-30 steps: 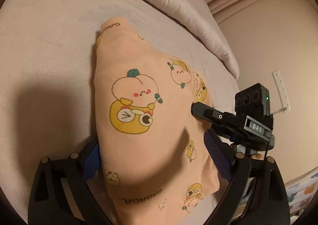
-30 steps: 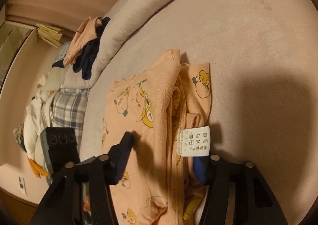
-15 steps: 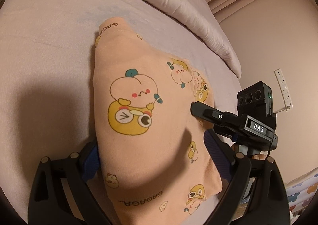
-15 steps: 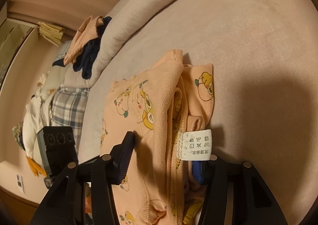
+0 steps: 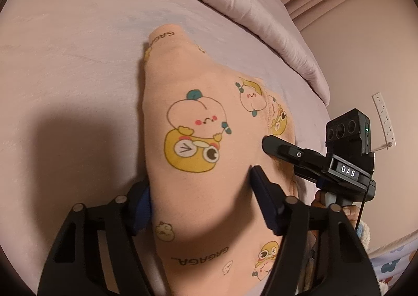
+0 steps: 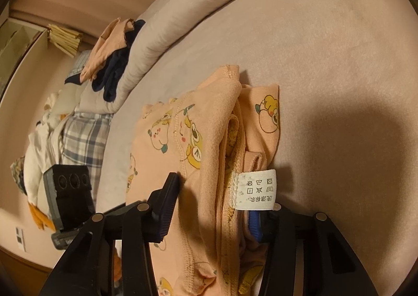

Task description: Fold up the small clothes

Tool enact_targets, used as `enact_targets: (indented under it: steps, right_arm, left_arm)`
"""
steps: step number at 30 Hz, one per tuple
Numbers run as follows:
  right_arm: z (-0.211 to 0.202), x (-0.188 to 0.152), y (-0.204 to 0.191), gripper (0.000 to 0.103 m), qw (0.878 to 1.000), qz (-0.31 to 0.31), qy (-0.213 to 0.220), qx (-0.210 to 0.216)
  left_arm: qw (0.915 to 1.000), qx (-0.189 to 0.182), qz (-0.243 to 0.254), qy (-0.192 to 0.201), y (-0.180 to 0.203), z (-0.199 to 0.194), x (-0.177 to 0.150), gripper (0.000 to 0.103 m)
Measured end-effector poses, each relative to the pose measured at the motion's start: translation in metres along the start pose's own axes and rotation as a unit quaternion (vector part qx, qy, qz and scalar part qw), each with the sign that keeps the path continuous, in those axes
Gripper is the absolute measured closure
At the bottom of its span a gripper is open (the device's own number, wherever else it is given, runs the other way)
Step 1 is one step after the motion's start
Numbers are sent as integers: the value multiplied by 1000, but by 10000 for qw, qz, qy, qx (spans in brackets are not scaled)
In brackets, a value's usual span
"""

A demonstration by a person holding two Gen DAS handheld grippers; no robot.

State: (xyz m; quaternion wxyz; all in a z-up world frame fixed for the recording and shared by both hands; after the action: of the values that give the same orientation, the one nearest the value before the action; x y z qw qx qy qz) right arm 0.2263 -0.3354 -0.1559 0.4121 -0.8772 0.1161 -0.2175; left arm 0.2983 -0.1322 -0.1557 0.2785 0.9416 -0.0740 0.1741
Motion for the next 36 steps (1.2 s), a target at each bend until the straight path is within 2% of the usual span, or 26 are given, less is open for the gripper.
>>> enact_targets:
  steps: [11,26,36]
  right_arm:
    - [2,-1,-5,57,9997,-127,-6,-208]
    - [5,-2,-19,66,9945,-607,-9,-858]
    - [3,-5,-33,72,9887,-936,102,-1164]
  left_arm:
    - [9993,348,125,27,7,4,2,39]
    - [9961,809,324,145,12,8,2,44]
    - [9944,965,380,201,13,7,2,51]
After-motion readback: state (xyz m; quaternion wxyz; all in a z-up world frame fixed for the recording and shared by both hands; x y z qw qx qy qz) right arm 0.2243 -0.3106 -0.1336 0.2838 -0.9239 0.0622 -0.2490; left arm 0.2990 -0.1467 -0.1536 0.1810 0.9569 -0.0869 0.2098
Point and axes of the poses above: each gripper's, at about its wrist camera, not at the fingertips, and z roughly the way its jaws point, y to its right, x to its top, the point moved 5 cm from there along z, roughly the way its jaws point, and after that the axes turned 8 degrees about x, right-handed, at the moved point
